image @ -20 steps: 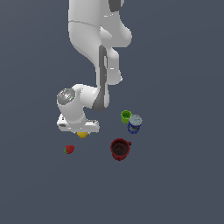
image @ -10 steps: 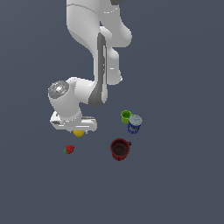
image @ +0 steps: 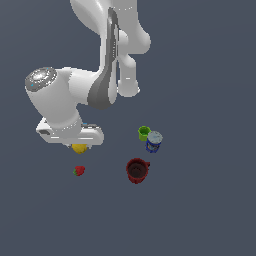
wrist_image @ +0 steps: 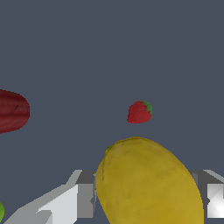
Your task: Pick up a designated object from a clutter of objects.
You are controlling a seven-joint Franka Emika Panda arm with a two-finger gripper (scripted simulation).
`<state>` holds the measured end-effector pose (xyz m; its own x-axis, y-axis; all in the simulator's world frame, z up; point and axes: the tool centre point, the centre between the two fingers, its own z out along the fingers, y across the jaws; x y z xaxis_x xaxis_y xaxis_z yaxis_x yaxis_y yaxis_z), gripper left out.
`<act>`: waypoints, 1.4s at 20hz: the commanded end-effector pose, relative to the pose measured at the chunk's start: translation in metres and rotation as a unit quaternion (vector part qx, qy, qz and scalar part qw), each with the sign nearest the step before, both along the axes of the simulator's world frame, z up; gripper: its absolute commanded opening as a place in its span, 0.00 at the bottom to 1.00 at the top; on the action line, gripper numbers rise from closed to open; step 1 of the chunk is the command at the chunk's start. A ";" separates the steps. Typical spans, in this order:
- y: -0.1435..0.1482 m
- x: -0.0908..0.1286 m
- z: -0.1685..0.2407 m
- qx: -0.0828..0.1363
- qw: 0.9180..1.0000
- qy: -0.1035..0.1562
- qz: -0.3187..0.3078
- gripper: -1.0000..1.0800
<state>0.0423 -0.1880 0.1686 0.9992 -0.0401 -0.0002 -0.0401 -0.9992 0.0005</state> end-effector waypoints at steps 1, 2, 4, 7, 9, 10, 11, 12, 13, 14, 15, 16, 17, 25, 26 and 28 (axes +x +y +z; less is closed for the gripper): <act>-0.004 0.008 0.026 0.000 1.000 0.000 0.000 0.00; -0.005 0.012 0.035 0.000 1.000 0.000 0.000 0.00; -0.008 0.019 0.054 0.000 1.000 0.000 0.000 0.00; -0.012 0.029 0.083 0.000 1.000 0.000 0.000 0.00; -0.015 0.036 0.100 0.000 1.000 0.000 0.000 0.00; -0.016 0.039 0.108 0.000 1.000 0.000 0.000 0.00; -0.017 0.042 0.116 0.000 1.000 0.000 0.000 0.00; -0.018 0.045 0.124 0.000 1.000 0.000 0.000 0.00; -0.020 0.048 0.131 0.000 1.000 0.000 0.000 0.00; -0.021 0.050 0.138 0.000 1.000 0.000 0.000 0.00; -0.022 0.053 0.145 0.000 1.000 0.000 0.000 0.00; -0.023 0.056 0.151 0.000 1.000 0.000 0.000 0.00; -0.024 0.058 0.158 0.000 1.000 0.000 0.000 0.00; -0.030 0.074 0.196 0.000 1.000 0.000 0.001 0.00; -0.031 0.076 0.199 0.000 1.000 0.000 0.001 0.00; -0.032 0.078 0.204 0.000 1.000 0.000 0.001 0.00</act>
